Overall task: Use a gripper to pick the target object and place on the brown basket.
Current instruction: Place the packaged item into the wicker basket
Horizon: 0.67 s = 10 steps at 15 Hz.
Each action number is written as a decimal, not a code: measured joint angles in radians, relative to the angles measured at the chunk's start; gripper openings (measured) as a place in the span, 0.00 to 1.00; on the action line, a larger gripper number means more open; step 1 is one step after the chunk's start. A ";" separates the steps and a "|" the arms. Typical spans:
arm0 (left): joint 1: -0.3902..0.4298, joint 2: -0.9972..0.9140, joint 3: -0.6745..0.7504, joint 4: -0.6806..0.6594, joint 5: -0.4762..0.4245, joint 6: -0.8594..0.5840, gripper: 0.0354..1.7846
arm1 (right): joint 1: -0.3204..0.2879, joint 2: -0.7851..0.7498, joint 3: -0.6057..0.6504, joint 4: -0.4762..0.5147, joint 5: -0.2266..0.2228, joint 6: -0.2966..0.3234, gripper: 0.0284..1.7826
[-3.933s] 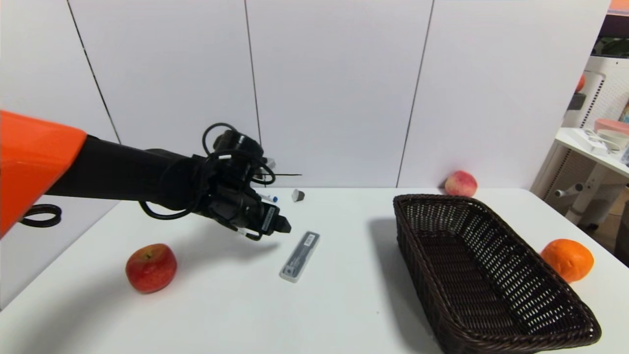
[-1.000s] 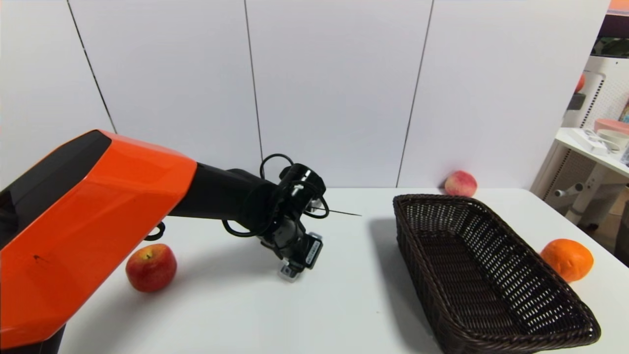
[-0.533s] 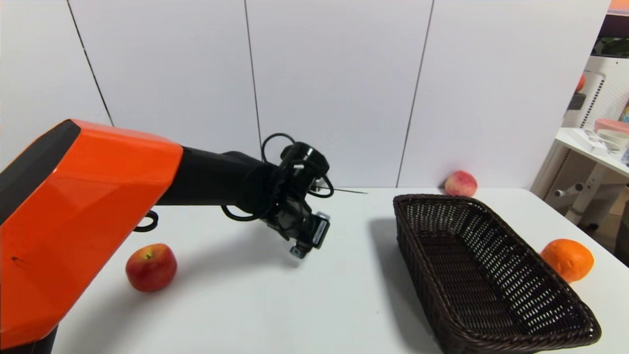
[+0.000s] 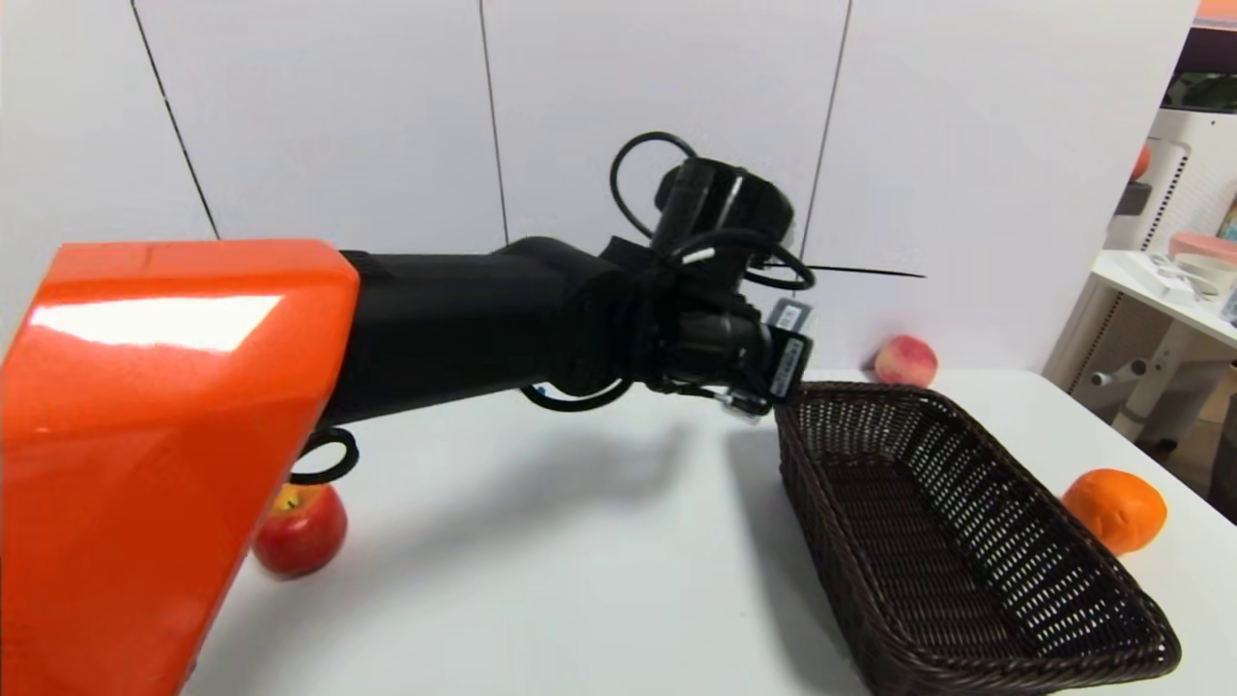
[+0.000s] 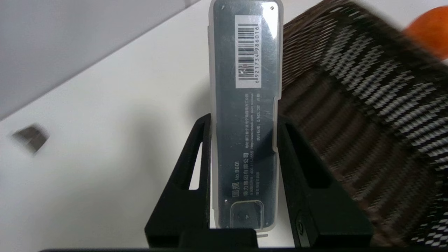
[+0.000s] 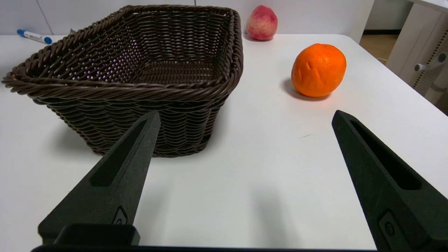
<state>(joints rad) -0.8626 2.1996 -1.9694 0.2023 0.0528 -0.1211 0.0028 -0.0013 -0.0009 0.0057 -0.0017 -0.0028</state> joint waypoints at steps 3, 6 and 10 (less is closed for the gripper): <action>-0.080 0.023 -0.006 -0.074 0.002 -0.001 0.33 | 0.000 0.000 0.000 0.000 0.000 0.000 0.95; -0.131 0.046 -0.006 -0.120 0.003 -0.001 0.33 | 0.000 0.000 0.000 0.000 0.000 0.000 0.95; -0.157 0.066 -0.006 -0.146 0.004 0.001 0.55 | 0.000 0.000 0.000 0.000 0.000 0.000 0.95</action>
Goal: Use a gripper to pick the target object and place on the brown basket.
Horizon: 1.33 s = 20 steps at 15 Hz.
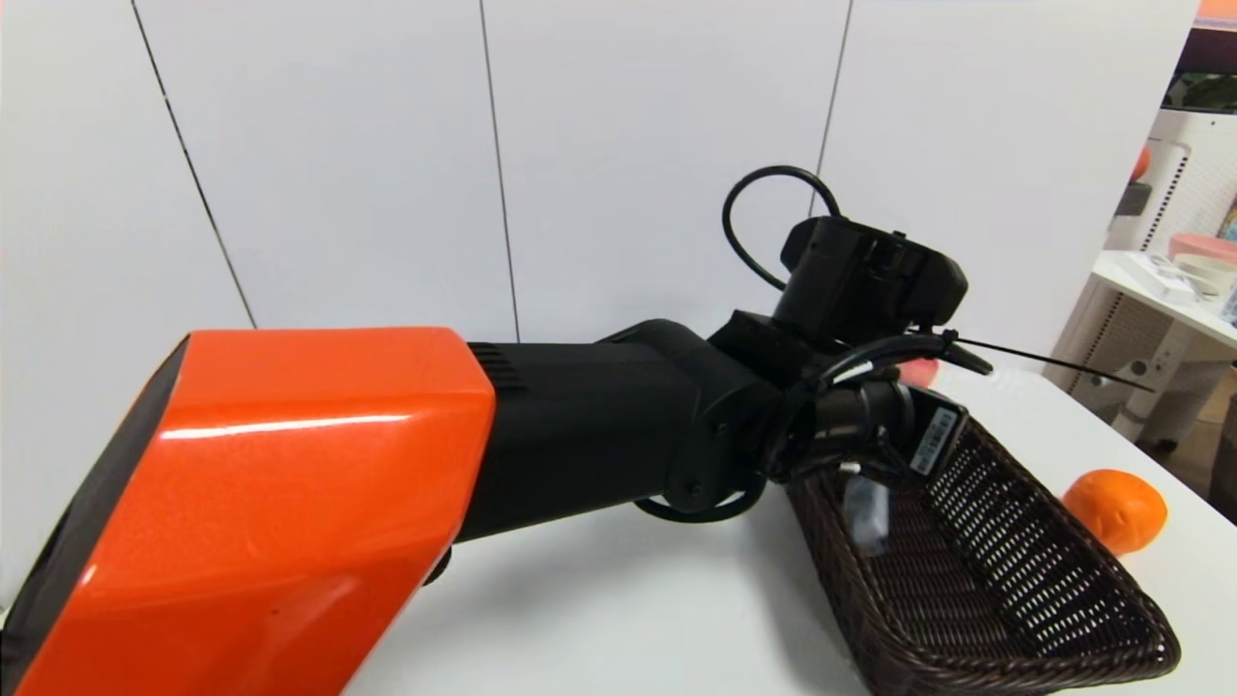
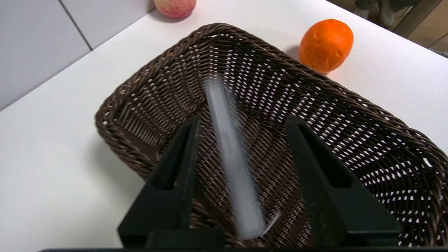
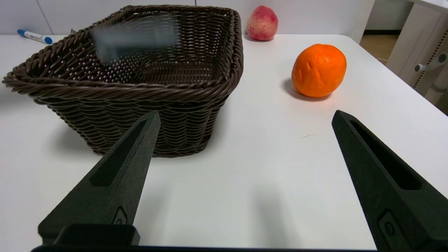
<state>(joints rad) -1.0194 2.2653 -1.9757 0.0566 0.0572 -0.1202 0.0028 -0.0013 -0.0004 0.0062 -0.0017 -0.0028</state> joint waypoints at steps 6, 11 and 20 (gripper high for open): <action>-0.001 -0.053 0.048 0.020 0.000 0.010 0.77 | 0.000 0.000 0.000 0.000 0.000 0.000 0.95; 0.036 -0.400 0.539 0.116 0.003 0.039 0.86 | 0.000 0.000 0.000 0.000 0.000 0.000 0.95; 0.531 -1.311 1.786 -0.436 0.002 0.262 0.92 | 0.000 0.000 0.000 0.000 0.000 0.000 0.95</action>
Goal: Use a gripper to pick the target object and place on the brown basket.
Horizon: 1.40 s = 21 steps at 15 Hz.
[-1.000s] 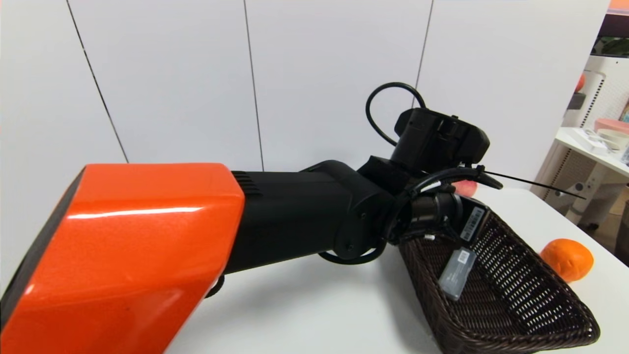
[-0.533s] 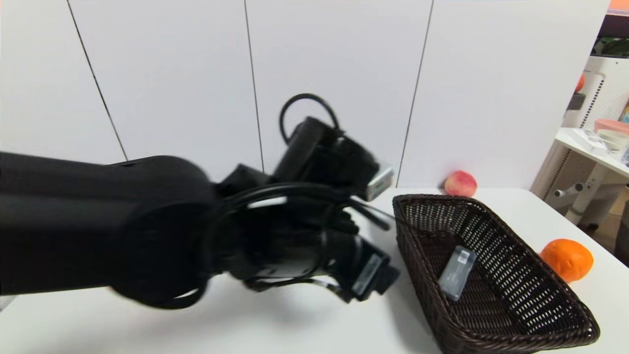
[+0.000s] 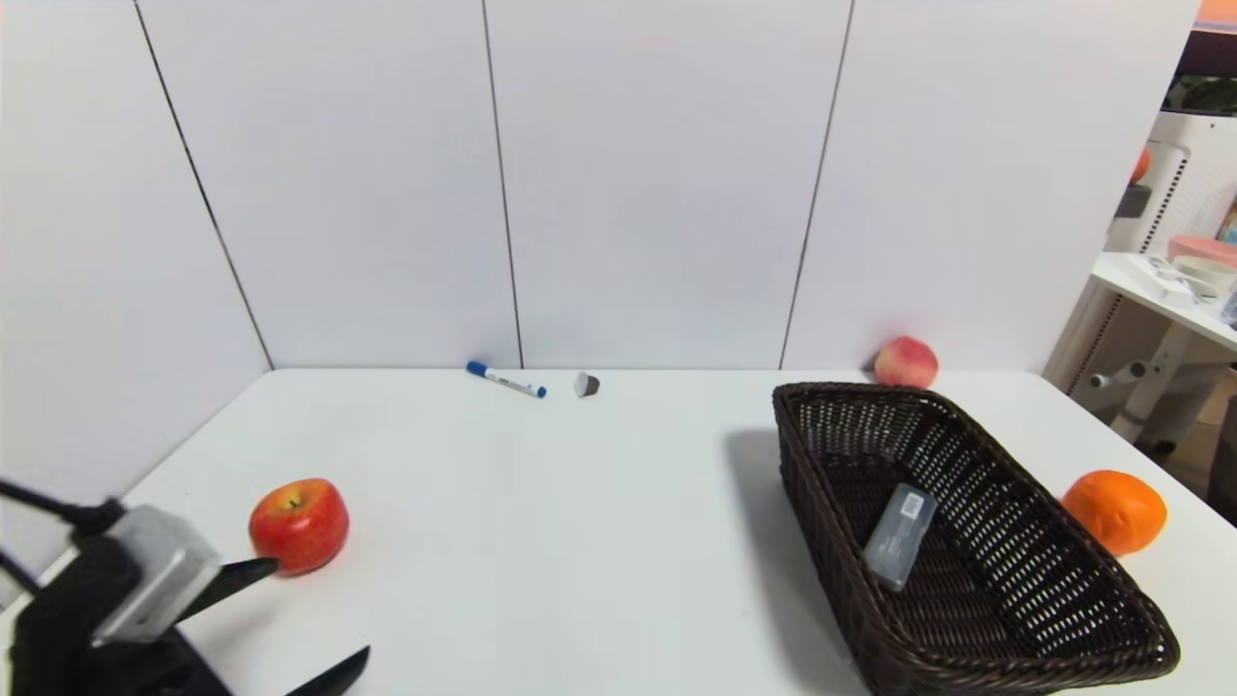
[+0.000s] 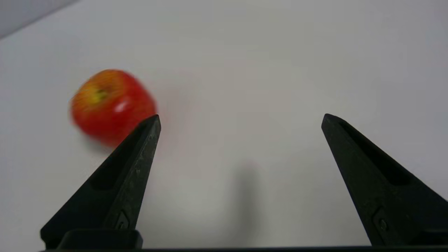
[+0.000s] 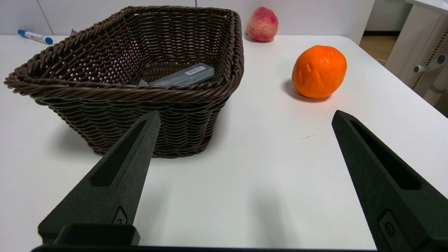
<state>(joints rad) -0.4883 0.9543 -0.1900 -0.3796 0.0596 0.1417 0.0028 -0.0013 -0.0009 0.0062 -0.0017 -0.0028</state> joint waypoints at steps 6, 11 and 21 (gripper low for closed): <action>0.389 -0.537 0.175 0.105 -0.032 0.012 0.94 | 0.000 0.000 0.000 0.000 0.000 0.000 0.95; 0.485 -0.886 0.188 0.380 -0.076 -0.074 0.94 | 0.000 0.000 0.000 0.000 0.000 0.000 0.95; 0.494 -0.957 0.190 0.380 -0.061 -0.144 0.94 | 0.000 0.000 0.000 -0.001 0.002 -0.006 0.95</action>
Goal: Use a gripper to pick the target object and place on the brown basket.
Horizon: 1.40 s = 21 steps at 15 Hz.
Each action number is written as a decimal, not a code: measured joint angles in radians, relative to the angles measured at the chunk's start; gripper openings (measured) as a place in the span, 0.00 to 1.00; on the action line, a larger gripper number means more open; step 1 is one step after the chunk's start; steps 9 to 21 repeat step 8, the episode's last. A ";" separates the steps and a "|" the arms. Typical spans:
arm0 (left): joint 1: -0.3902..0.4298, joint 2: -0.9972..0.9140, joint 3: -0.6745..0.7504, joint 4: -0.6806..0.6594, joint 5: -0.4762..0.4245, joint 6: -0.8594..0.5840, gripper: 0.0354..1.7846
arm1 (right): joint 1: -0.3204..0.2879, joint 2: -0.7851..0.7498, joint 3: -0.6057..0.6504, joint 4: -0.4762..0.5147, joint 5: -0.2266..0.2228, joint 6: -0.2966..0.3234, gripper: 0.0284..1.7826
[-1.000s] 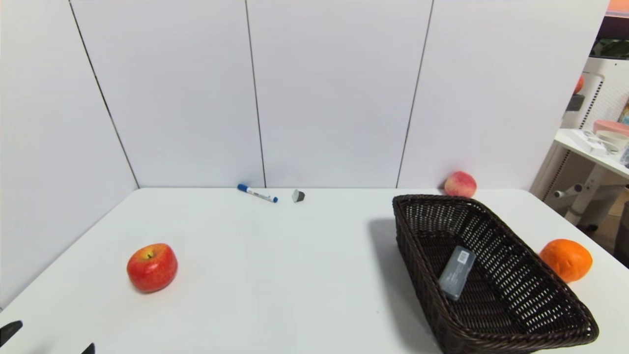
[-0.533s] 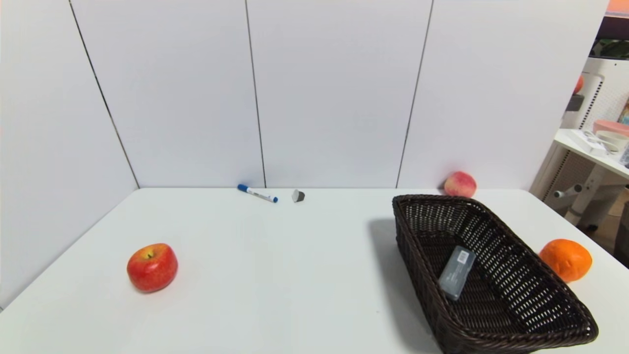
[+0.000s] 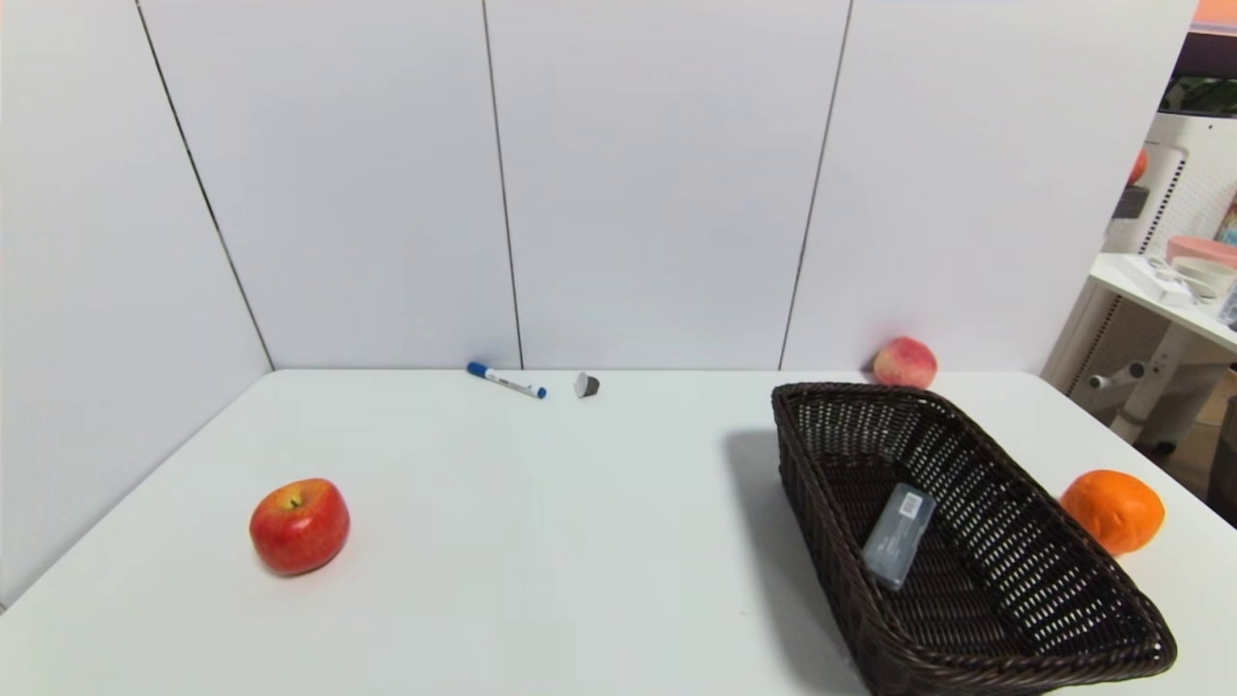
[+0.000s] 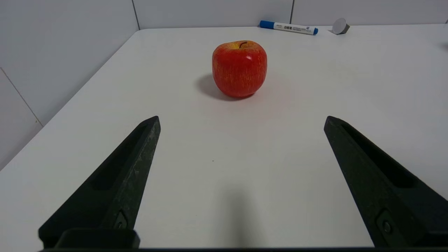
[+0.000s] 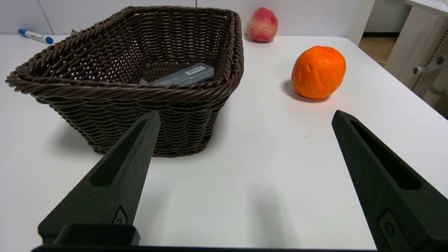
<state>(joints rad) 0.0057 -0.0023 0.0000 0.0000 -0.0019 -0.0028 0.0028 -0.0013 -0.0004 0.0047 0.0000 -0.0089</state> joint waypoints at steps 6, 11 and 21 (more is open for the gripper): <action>0.000 0.000 0.000 0.000 0.000 0.000 0.94 | 0.000 0.000 0.000 0.001 -0.001 0.011 0.95; 0.000 0.000 0.000 0.000 0.000 0.000 0.94 | 0.000 0.000 -0.001 0.001 -0.002 0.011 0.95; 0.000 0.000 0.000 0.000 0.000 0.000 0.94 | 0.000 0.000 -0.001 0.001 -0.002 0.011 0.95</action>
